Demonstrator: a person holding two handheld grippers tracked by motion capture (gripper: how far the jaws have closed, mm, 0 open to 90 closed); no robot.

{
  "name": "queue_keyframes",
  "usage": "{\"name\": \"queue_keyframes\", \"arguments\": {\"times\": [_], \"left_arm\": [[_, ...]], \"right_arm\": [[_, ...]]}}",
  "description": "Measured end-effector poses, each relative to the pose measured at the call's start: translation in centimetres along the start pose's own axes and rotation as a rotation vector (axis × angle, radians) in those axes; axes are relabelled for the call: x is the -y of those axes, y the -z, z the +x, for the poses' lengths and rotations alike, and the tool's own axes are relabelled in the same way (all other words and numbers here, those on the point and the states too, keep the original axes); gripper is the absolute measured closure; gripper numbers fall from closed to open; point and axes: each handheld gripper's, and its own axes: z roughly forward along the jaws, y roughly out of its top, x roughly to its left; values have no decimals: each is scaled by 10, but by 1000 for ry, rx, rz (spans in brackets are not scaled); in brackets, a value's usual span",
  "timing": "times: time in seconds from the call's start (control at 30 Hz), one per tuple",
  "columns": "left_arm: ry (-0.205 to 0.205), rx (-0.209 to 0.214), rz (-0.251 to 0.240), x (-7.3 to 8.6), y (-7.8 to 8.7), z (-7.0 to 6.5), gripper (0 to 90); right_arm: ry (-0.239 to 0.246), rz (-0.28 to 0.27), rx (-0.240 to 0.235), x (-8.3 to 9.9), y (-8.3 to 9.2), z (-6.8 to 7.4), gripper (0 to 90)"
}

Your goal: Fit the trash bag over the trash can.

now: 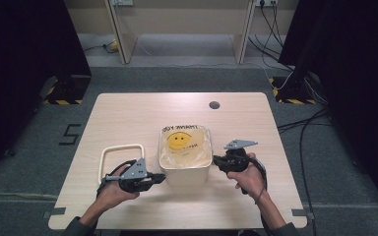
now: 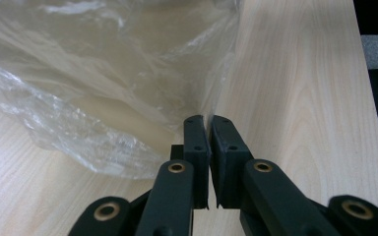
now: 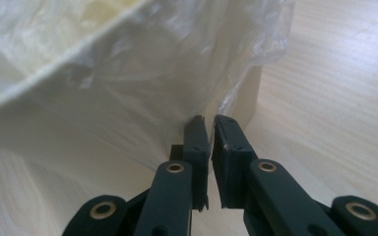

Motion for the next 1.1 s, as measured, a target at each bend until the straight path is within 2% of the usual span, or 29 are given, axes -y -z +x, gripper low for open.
{"name": "queue_keyframes", "arguments": {"times": [0.03,0.1,0.13,0.23,0.3,0.43,0.5,0.57,0.6,0.63,0.7,0.73,0.77,0.83,0.9,0.93,0.97,1.03,1.1], "left_arm": [[0,0,1,0,0,0,861],[4,-2,3,0,-1,1,863],[4,-7,8,1,-2,2,863],[11,-13,23,5,-5,3,862],[25,-16,29,6,-6,5,862],[56,-27,63,11,-12,8,847],[85,-27,72,14,-16,11,843],[116,-26,69,17,-17,14,809],[138,-16,66,17,-16,15,763],[139,-17,66,13,-9,14,661],[155,-35,44,8,1,14,576],[155,-35,44,8,1,14,533],[162,-35,33,5,7,15,533],[181,-29,5,1,19,16,475],[228,-42,-44,-1,27,21,445],[258,-59,-59,-3,28,24,445],[276,-77,-63,-4,27,29,458],[304,-125,-42,-6,20,40,466],[369,-148,-51,-7,6,55,480]], "right_arm": [[6,6,-1,1,-1,1,835],[45,46,46,6,-8,0,810],[45,46,46,6,-8,0,810],[46,96,66,14,-18,-4,780],[35,103,88,19,-25,-12,753],[41,112,97,23,-30,-11,734],[46,114,98,24,-32,-10,726],[52,116,105,25,-35,-10,682],[45,117,112,24,-34,-11,624],[22,116,118,22,-28,-12,576],[11,83,120,18,-15,-13,527],[11,83,120,18,-15,-13,527],[3,61,121,17,-8,-14,507],[-8,26,134,14,6,-15,473],[-21,-45,155,9,22,-18,462],[-21,-45,155,9,22,-18,462],[-24,-75,159,4,25,-20,462],[-30,-95,163,1,25,-21,461],[-51,-128,163,-5,20,-22,458]]}}
